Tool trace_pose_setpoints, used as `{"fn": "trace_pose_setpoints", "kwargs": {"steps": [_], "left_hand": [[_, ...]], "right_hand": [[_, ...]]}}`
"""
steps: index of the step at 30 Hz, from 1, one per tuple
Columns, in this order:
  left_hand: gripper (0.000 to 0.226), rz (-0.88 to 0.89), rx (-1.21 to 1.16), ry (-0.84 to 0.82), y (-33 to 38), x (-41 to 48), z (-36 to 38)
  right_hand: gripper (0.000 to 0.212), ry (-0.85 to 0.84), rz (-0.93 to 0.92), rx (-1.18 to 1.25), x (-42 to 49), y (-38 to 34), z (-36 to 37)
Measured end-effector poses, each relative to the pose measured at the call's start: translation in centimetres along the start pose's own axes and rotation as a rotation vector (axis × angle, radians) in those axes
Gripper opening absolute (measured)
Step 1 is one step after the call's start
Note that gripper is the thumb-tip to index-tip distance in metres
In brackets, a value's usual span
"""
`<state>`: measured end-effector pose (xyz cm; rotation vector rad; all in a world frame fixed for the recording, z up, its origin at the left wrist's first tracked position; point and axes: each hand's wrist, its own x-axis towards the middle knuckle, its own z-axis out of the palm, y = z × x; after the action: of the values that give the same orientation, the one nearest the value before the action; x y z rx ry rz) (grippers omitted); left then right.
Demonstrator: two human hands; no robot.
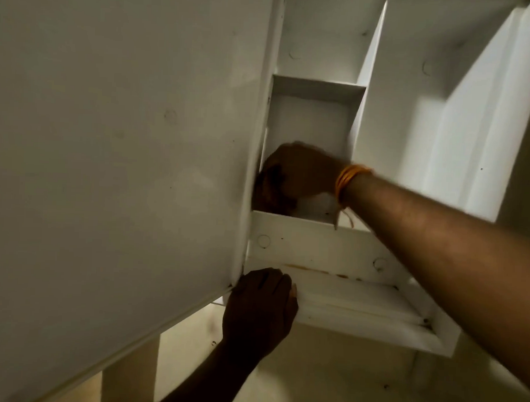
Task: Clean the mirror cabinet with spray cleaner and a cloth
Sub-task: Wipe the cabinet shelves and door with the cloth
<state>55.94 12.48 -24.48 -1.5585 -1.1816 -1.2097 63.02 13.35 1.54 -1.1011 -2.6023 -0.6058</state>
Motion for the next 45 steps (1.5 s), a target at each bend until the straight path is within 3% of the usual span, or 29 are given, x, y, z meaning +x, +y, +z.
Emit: {"fn": "trace_pose_setpoints", "kwargs": {"steps": [3,7,12,16,19,22,24,27,32,35,38,43,45], "left_hand": [[0.023,0.003,0.008,0.018,0.0,0.0,0.0],[0.023,0.007,0.004,-0.005,0.0,0.1,-0.1],[0.025,0.013,0.010,-0.040,0.0,0.1,-0.2],[0.033,-0.015,-0.019,-0.074,0.2,-0.1,-0.3],[0.031,-0.014,-0.032,-0.116,0.2,0.1,-0.2],[0.026,0.004,0.005,-0.146,0.8,0.6,-0.7],[0.024,0.031,0.026,-0.190,0.8,1.5,-1.1],[0.023,0.082,0.093,-0.210,0.4,2.8,-1.4],[0.024,0.051,0.060,-0.218,0.3,4.1,-1.4],[0.020,0.075,0.071,-0.193,0.3,3.7,-1.2],[0.021,0.083,0.074,-0.185,0.3,3.4,-1.3],[0.023,0.092,0.054,-0.178,0.7,3.8,-1.8],[0.031,0.030,-0.021,-0.205,0.5,3.4,-1.7]], "right_hand": [[0.018,-0.036,0.021,0.216,-0.3,-0.1,3.9],[0.013,-0.013,-0.083,0.218,-1.6,1.1,3.0],[0.038,-0.080,-0.085,0.206,-4.8,1.4,0.3],[0.050,0.083,-0.077,0.374,-10.5,1.3,1.4],[0.038,0.327,0.086,0.863,-14.6,1.0,4.8],[0.021,0.481,0.452,1.551,-17.7,-0.2,9.1],[0.024,0.498,0.650,1.898,-18.8,-0.4,11.6],[0.039,0.655,0.748,2.277,-19.2,0.1,12.9],[0.043,0.946,0.817,2.317,-18.2,2.0,12.8],[0.046,1.082,0.740,2.293,-17.1,3.5,12.4],[0.029,1.133,0.668,2.302,-15.0,3.8,11.4],[0.026,1.132,0.773,2.079,-10.2,0.0,11.0],[0.021,0.877,0.735,2.011,-8.4,-3.2,11.3]]}}
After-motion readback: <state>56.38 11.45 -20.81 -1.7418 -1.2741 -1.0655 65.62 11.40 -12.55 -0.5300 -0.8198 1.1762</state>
